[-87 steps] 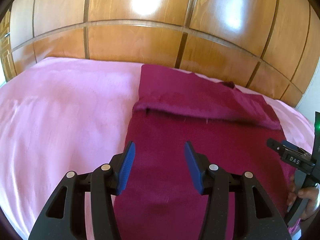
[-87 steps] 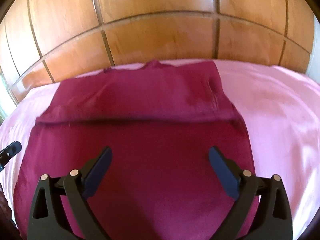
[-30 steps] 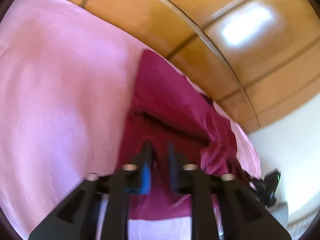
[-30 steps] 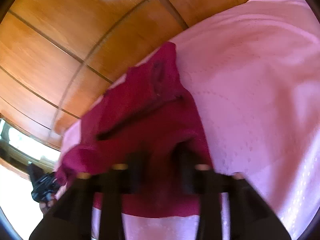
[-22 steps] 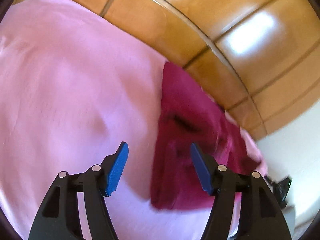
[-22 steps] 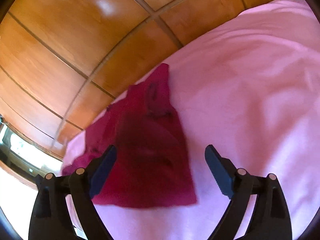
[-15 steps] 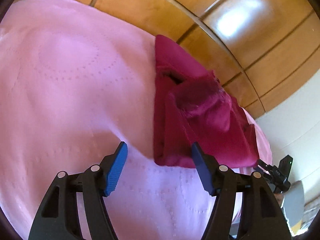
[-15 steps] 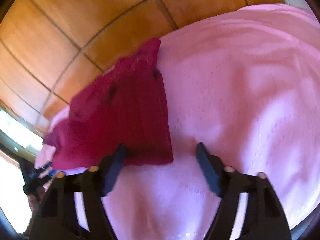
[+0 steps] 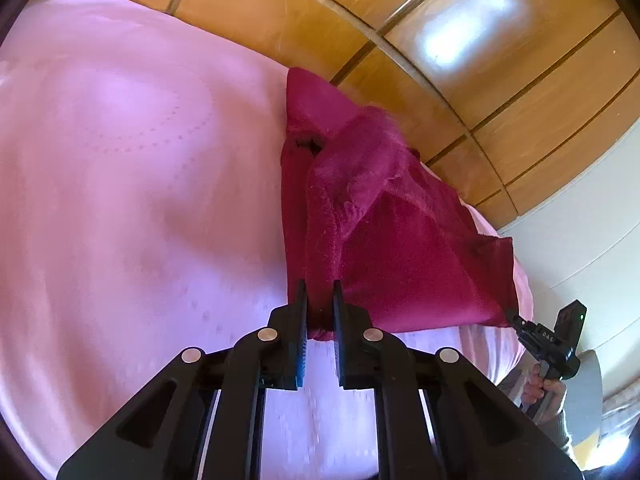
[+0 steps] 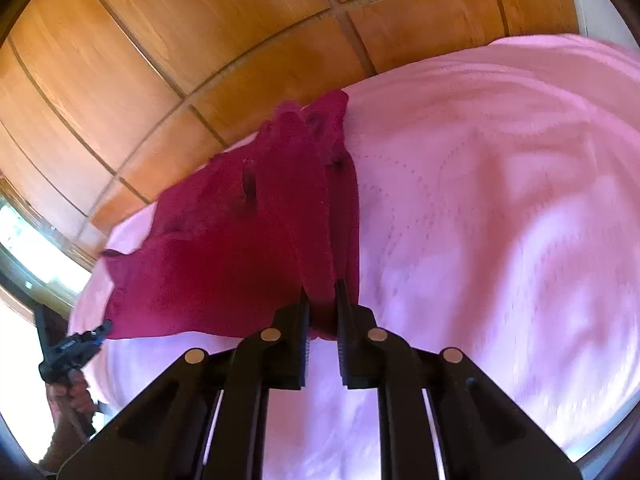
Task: Fold small clothes
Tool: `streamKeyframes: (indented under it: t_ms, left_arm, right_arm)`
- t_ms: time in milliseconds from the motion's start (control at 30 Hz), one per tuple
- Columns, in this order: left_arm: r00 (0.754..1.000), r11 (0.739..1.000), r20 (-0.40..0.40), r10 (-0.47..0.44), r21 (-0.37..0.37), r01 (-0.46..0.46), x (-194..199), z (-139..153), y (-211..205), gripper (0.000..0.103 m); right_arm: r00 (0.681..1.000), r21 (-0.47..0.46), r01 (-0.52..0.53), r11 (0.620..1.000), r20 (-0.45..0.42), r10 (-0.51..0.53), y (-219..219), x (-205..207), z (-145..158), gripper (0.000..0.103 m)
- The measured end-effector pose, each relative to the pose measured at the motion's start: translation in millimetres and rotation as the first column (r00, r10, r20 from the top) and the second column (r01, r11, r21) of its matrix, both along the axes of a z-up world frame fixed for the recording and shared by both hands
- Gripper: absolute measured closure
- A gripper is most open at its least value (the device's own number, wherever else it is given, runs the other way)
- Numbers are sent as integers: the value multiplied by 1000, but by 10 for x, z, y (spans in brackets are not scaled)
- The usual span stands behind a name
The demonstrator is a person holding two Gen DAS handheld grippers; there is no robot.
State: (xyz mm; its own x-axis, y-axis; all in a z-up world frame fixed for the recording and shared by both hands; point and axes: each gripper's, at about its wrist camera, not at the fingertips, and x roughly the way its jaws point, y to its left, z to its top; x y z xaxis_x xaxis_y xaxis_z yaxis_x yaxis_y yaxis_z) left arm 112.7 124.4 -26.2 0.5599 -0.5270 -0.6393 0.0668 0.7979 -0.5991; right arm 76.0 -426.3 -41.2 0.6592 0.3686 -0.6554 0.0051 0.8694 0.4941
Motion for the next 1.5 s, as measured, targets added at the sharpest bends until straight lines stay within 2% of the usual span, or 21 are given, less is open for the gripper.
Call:
streamKeyframes:
  t_ms: [133,233,400,467,500,533,567,600,667,700,867,967,1000,1033,1067,1100,1367,1500]
  left_arm:
    - [1000,1000,-13,-9,-12,9,-220,11,7,94]
    - [999,999,-43,-33,-9,32,-458,-24,-21,94]
    - [992,997,-107,-73,30,76,-934,-112,-100,94]
    - [991,994,-110,-79,61,86,-967,-101,-139,93]
    - [991,992,-105,-85,85,95,-952,-65,-158,92]
    - [993,990,-91,-75,109,85,-900,-21,-173,92]
    - [995,990,-77,-65,119,74,-841,16,-176,85]
    - [997,990,-55,-60,121,67,-767,59,-165,76]
    - [999,990,-12,-45,132,46,-598,145,-154,63]
    - [999,990,5,-42,133,41,-513,175,-159,60]
    - [996,985,51,-73,160,64,-198,176,-251,60]
    - [995,981,55,-88,176,78,-78,128,-323,60]
    - [994,977,57,-91,198,78,-41,117,-363,70]
    - [993,975,62,-96,209,81,-49,118,-348,79]
    - [992,971,73,-105,224,86,-52,135,-365,90]
    - [990,967,91,-104,243,79,-94,162,-358,94]
    - [977,969,195,-89,244,40,-380,505,-219,96]
    - [959,979,274,-73,205,16,-354,770,-157,96]
  right_arm:
    - [1000,2,-14,1000,-20,14,11,-242,-7,93]
    - [997,0,-19,1000,-70,19,-34,-469,-98,93]
    - [988,0,-31,1000,-150,31,-64,-747,-240,93]
    - [985,-15,-57,998,-163,53,-34,-782,-246,93]
    - [986,-38,-63,997,-154,56,-5,-775,-207,88]
    - [988,-57,-63,996,-141,55,1,-754,-161,77]
    - [992,-68,-64,996,-114,56,10,-711,-95,70]
    - [994,-81,-63,995,-90,56,9,-677,-43,58]
    - [998,-143,-51,988,-50,44,56,-550,70,54]
    - [999,-165,-48,985,-29,44,75,-492,108,50]
    - [997,-280,-59,958,24,68,295,-89,161,48]
    - [996,-307,-76,949,20,86,410,75,100,54]
    - [995,-322,-90,942,12,99,456,122,72,61]
    - [994,-329,-104,939,4,112,473,154,39,78]
    - [992,-344,-121,931,-7,126,505,161,19,86]
    - [991,-355,-124,927,-8,130,505,139,14,96]
    - [989,-272,-68,960,108,100,300,-276,545,97]
    - [981,-203,-35,979,181,72,214,-195,802,97]
